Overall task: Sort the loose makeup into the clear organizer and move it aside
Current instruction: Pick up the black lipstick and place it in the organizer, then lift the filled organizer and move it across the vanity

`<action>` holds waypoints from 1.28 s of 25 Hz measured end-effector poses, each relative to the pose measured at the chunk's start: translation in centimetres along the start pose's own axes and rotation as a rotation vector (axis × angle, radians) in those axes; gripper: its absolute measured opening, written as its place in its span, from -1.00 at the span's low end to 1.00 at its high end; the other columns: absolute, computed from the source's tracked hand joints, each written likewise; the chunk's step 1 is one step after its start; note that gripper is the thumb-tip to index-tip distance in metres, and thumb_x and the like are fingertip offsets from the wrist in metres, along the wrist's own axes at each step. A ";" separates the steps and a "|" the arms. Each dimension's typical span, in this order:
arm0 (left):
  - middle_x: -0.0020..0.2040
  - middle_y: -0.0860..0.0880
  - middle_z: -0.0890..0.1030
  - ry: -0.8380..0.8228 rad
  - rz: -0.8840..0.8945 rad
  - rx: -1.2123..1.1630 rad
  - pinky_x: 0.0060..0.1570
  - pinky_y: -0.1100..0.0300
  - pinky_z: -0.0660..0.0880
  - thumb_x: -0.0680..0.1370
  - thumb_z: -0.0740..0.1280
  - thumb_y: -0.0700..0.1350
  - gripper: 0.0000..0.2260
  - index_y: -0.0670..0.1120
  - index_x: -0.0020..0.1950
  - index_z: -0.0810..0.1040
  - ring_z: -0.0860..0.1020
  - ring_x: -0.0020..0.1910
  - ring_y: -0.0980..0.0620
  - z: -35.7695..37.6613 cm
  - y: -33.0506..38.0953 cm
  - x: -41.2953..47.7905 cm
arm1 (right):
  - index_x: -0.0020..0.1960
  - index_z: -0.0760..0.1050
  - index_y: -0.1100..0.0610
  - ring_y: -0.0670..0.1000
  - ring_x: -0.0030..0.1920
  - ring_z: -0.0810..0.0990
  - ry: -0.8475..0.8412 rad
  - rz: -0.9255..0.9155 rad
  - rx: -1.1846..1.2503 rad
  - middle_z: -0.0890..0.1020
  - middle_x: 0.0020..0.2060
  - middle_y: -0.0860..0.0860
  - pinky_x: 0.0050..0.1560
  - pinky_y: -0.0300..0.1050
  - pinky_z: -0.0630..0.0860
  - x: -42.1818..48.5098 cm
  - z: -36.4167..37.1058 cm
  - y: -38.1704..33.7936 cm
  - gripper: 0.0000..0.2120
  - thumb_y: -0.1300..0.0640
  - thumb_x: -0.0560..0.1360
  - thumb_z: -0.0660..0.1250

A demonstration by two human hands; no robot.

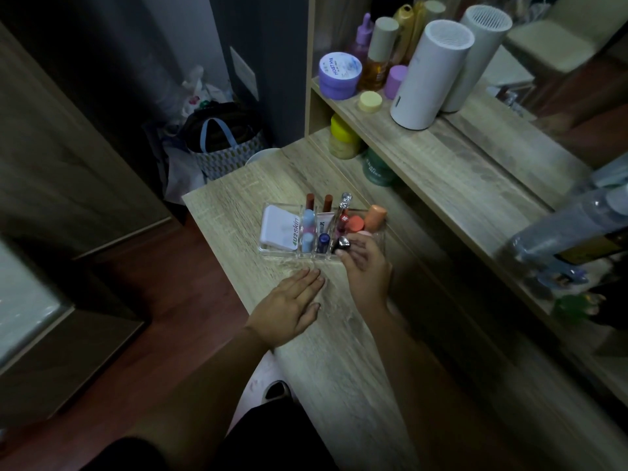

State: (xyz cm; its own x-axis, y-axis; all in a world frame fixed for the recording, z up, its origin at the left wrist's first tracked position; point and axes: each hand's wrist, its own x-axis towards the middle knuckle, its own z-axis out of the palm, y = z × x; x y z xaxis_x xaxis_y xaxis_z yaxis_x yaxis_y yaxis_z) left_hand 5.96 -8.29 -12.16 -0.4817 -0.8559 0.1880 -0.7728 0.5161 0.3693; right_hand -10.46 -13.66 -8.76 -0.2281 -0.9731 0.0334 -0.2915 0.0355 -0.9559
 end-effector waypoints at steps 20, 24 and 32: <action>0.11 -0.24 0.46 0.367 -0.765 -0.378 0.15 0.02 0.40 0.36 0.31 0.06 -0.48 -0.23 0.19 0.38 0.43 0.12 -0.16 -4.0 -1.1 0.1 | 0.13 0.44 0.19 0.09 0.06 0.52 0.189 0.054 -0.297 0.52 0.09 0.14 -0.06 -0.29 0.35 -1.3 -2.0 0.5 -0.46 0.20 0.23 0.57; 0.06 -0.14 0.59 0.218 -0.736 -0.519 0.02 -0.10 0.57 0.26 0.54 0.03 -0.48 -0.07 0.10 0.39 0.56 0.03 -0.11 -5.6 -4.0 2.3 | 0.34 0.32 0.16 0.11 0.26 0.45 0.028 0.212 -0.318 0.47 0.25 0.13 0.16 -0.16 0.32 -0.1 -2.9 1.7 -0.20 0.15 0.20 0.60; 0.01 0.09 0.60 0.200 -0.561 -0.632 -0.21 0.68 0.37 0.25 0.60 -0.11 -0.34 0.01 0.27 0.40 0.56 -0.08 0.21 -5.3 -5.9 4.4 | 0.36 0.31 -0.06 0.01 0.12 0.57 -0.136 0.198 -0.152 0.62 0.08 -0.01 0.21 0.01 0.46 1.3 -3.0 1.0 -0.29 0.22 0.31 0.51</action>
State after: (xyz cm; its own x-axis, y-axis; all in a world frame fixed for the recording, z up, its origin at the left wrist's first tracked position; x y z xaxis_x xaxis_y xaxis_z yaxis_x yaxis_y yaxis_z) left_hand 10.58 -15.30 -8.71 0.0292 -0.9988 -0.0387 -0.4717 -0.0479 0.8804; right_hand -13.83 -14.23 -8.80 -0.1706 -0.9650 -0.1990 -0.3916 0.2517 -0.8850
